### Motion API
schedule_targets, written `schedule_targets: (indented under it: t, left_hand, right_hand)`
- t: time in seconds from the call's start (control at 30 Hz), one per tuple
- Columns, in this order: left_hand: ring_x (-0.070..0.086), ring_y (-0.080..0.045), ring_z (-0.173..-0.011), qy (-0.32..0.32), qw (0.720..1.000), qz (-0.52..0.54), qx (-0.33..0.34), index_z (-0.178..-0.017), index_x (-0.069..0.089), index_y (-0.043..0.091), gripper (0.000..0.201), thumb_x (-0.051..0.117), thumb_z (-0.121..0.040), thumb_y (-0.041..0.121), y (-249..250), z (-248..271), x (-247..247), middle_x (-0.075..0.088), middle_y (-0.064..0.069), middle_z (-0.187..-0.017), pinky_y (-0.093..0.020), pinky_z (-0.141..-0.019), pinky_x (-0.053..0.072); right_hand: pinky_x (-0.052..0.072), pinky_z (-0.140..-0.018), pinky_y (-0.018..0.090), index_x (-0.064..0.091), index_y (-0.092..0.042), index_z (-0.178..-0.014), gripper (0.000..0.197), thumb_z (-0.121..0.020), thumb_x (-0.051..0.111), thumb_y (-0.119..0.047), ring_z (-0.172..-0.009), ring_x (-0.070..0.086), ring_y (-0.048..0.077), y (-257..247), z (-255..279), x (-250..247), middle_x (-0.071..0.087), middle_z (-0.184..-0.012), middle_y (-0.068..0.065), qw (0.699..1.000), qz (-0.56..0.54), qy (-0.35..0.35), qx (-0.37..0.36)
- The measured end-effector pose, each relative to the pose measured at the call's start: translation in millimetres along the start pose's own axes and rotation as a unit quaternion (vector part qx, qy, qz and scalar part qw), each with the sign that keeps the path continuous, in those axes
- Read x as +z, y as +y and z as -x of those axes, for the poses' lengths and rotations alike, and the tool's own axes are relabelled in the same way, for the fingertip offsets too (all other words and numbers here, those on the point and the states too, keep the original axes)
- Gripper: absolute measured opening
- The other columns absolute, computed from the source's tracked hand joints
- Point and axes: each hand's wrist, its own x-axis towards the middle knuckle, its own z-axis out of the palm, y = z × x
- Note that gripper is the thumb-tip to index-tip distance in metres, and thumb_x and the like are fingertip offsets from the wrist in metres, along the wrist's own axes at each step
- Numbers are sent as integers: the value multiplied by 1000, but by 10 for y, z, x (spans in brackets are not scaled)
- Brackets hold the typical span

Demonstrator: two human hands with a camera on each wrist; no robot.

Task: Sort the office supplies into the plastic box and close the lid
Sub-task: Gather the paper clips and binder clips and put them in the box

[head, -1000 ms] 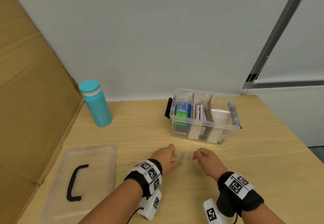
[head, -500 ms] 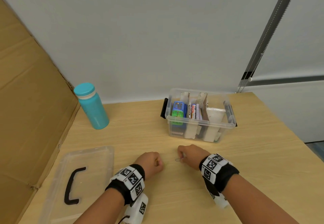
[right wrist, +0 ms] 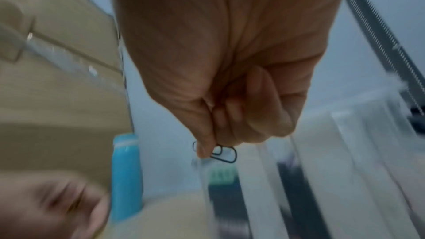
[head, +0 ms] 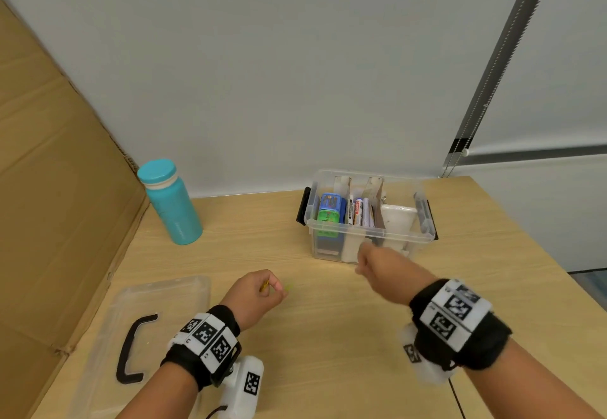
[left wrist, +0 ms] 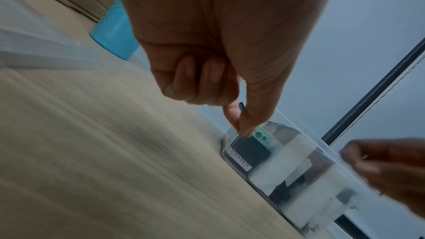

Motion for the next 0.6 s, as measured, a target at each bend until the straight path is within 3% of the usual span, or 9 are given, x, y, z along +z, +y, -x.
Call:
schedule_targets:
  t: [0.1, 0.2, 0.27, 0.33, 0.4, 0.47, 0.6]
  left_hand:
    - [37, -10, -55, 3, 1000, 2, -4, -79, 62, 21, 10, 65, -84, 30, 40, -37, 20, 49, -2, -67, -25, -60, 35]
    - [36, -8, -53, 10, 1000, 8, -3, -77, 61, 22, 11, 65, -84, 30, 121, -69, 44, 48, 0, -65, -24, -58, 34]
    - [31, -4, -47, 11, 1000, 9, -2, -76, 61, 21, 12, 65, -84, 28, 173, -75, 65, 43, 4, -59, -22, -54, 30]
    - [31, -4, -43, 11, 1000, 8, -1, -77, 61, 20, 11, 65, -85, 27, 220, -65, 88, 42, 6, -58, -20, -52, 29]
    - [33, -3, -41, 15, 1000, 7, 0, -78, 61, 19, 10, 65, -85, 26, 256, -43, 103, 42, 8, -58, -18, -51, 29]
    - [32, -3, -39, 19, 1000, 9, -3, -80, 61, 17, 11, 64, -86, 26, 282, -18, 109, 38, 9, -55, -15, -48, 27]
    - [28, -4, -37, 28, 1000, 9, -10, -80, 61, 18, 12, 63, -87, 27, 331, 52, 109, 33, 11, -49, -17, -47, 26]
  right_hand:
    - [42, -59, 20, 44, -18, -94, 8, -100, 40, -23, -64, 50, 9, 110, 21, -492, 57, -81, -1, 997, -14, 70, 10]
    - [34, -54, 19, 44, -12, -102, 7, -99, 43, -18, -62, 45, 9, 290, -150, -766, 49, -76, -1, 995, 49, 62, 63]
    - [40, -62, 21, 45, -6, -117, 21, -98, 45, -14, -70, 50, 12, 362, -321, -807, 51, -84, 0, 989, 103, 33, 101]
    - [46, -76, 27, 44, -3, -126, 30, -97, 47, -13, -89, 58, 20, 383, -498, -792, 59, -107, 8, 980, 159, 5, 119]
    - [46, -88, 29, 46, -3, -129, 34, -97, 48, -14, -109, 59, 24, 386, -657, -745, 59, -124, 12, 972, 203, -17, 119]
    - [44, -95, 28, 48, -1, -129, 34, -99, 45, -15, -116, 57, 24, 421, -788, -696, 57, -129, 13, 968, 220, -45, 113]
    - [43, -89, 28, 55, -1, -123, 32, -100, 40, -17, -95, 53, 18, 590, -902, -632, 60, -117, 11, 977, 179, -64, 93]
